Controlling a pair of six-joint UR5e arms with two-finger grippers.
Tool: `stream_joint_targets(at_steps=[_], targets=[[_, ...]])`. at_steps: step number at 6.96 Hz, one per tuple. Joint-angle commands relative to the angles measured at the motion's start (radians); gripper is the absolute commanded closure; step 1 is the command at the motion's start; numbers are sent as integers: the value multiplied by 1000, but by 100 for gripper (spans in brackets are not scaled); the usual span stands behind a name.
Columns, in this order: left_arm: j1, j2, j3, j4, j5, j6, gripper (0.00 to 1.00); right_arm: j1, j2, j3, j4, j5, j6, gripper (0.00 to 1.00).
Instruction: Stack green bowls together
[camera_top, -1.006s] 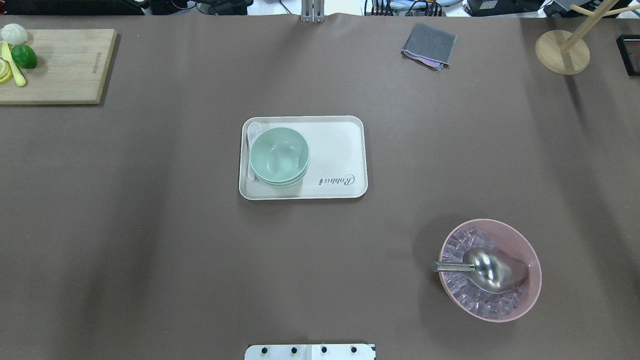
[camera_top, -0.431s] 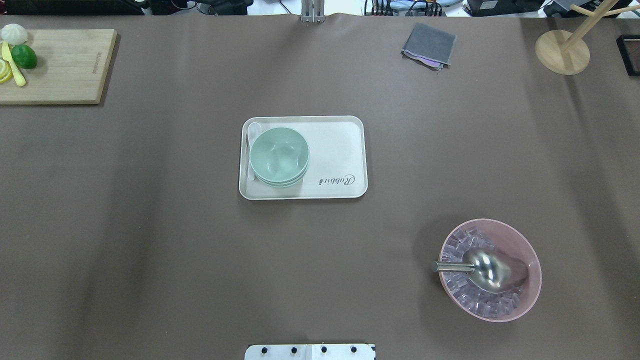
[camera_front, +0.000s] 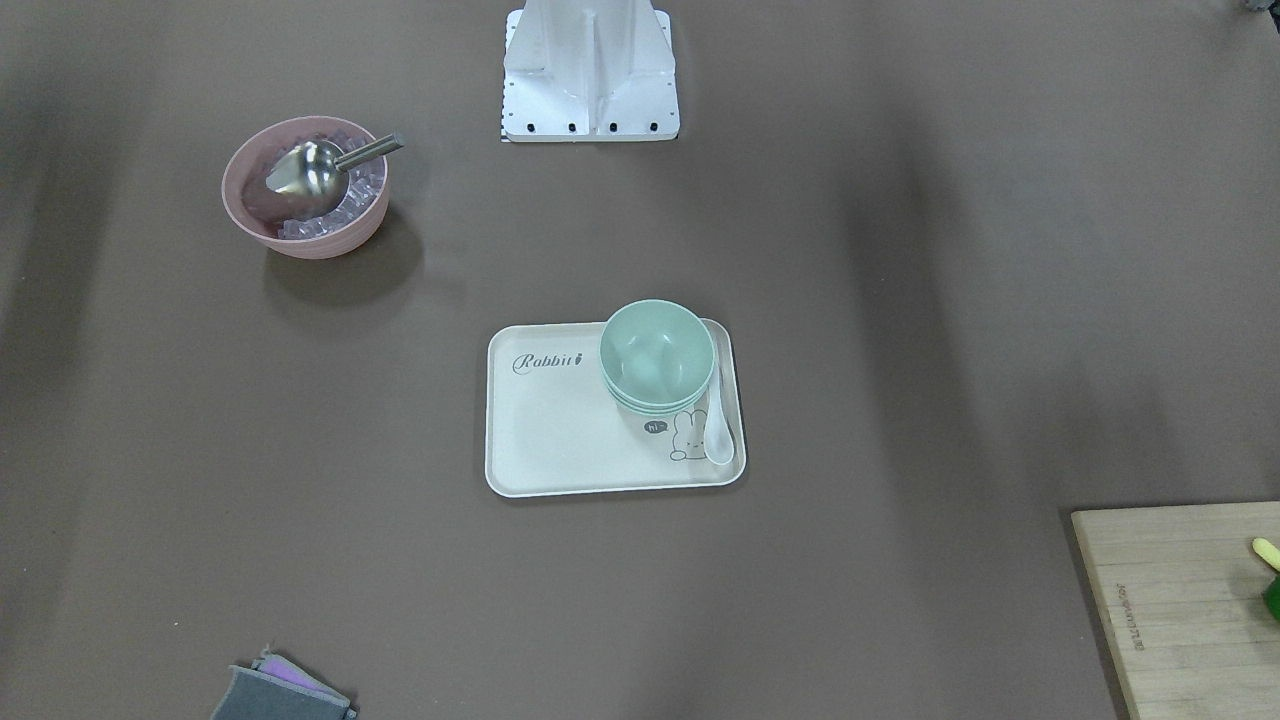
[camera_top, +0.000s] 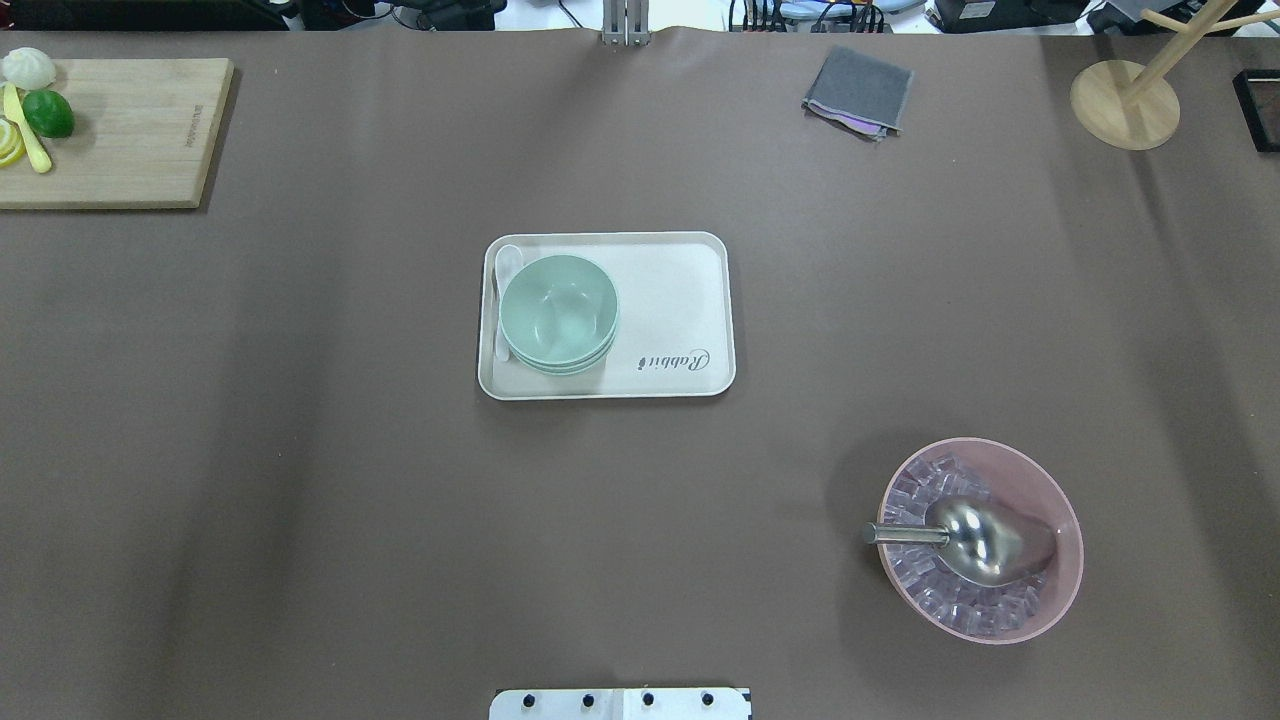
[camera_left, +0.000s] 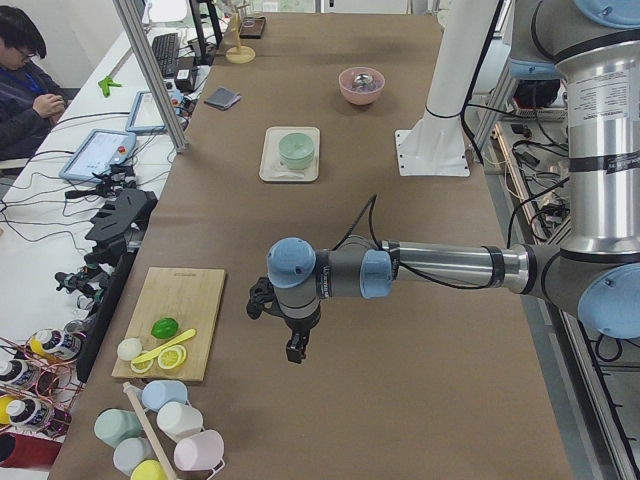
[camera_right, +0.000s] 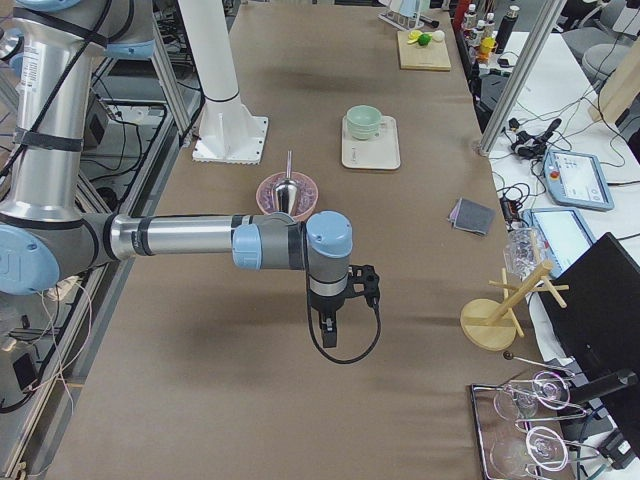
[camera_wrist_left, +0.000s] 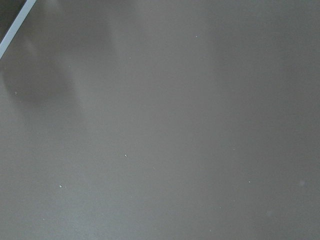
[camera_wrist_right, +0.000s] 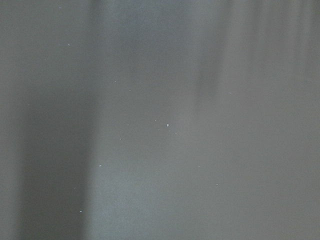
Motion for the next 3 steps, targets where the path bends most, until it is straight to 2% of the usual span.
stream_joint_targets(at_steps=[1, 3], targets=[[6, 1, -7, 2, 49, 2, 1, -4, -2, -7, 3, 2, -1, 0], [3, 2, -7, 3, 49, 2, 1, -16, 0, -7, 3, 8, -1, 0]])
